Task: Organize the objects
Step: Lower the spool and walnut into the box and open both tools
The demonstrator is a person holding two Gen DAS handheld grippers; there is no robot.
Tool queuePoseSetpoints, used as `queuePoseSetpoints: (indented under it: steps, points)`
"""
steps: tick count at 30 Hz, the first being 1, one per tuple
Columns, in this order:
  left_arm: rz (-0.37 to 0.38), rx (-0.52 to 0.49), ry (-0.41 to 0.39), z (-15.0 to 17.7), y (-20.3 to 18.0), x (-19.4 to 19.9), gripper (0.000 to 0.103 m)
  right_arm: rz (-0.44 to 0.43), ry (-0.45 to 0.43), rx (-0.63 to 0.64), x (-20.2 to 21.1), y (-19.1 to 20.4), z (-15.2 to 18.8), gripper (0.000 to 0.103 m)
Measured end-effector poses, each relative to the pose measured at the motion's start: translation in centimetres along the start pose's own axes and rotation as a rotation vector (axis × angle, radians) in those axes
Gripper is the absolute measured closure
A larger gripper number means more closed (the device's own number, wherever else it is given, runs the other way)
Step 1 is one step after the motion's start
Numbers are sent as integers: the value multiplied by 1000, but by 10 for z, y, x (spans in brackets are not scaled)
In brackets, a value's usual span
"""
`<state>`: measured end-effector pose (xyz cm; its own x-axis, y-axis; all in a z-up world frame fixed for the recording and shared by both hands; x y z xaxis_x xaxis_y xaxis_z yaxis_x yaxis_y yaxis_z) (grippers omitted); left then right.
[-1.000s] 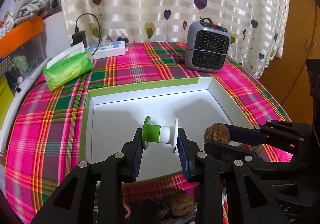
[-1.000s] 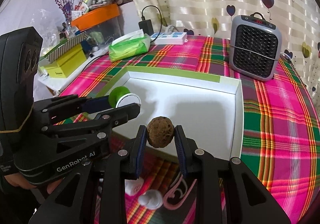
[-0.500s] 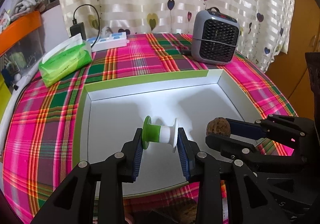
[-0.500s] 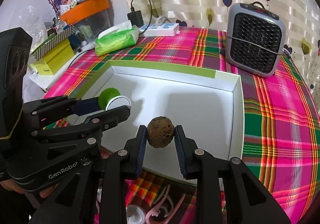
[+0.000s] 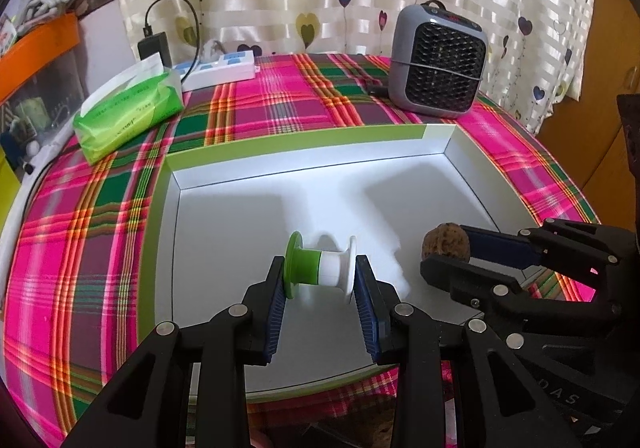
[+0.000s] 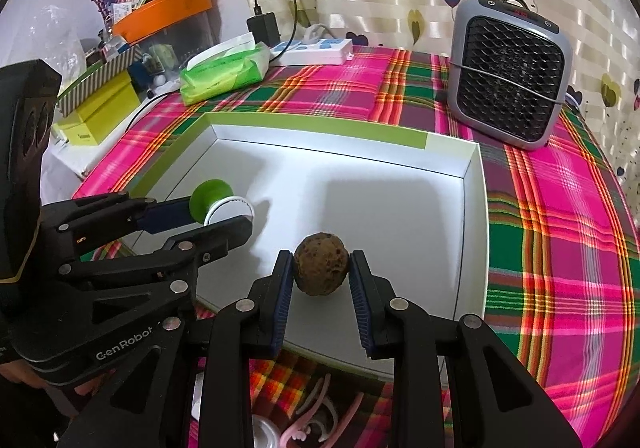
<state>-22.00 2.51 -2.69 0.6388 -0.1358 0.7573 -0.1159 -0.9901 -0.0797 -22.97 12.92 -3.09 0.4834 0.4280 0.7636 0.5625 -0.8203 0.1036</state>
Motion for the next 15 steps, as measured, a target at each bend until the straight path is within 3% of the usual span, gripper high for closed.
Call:
queuePoseSetpoints:
  steps: [15]
  points:
    - [15,26,-10,1,0,6,72,6,-36,10,8,5,0,73]
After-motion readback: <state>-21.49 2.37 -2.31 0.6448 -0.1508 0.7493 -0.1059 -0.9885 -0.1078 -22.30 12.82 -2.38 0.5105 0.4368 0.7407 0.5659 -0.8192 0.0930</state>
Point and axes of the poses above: each gripper's, at about its wrist camera, not at the fingertips, and x roughly against the way its jaws point, y to its left, z to its underside, the point moved 5 cm from there along -x, roughly the way its jaws point, and after that the axes turned 1 degree about z, right-handed, at the moved point
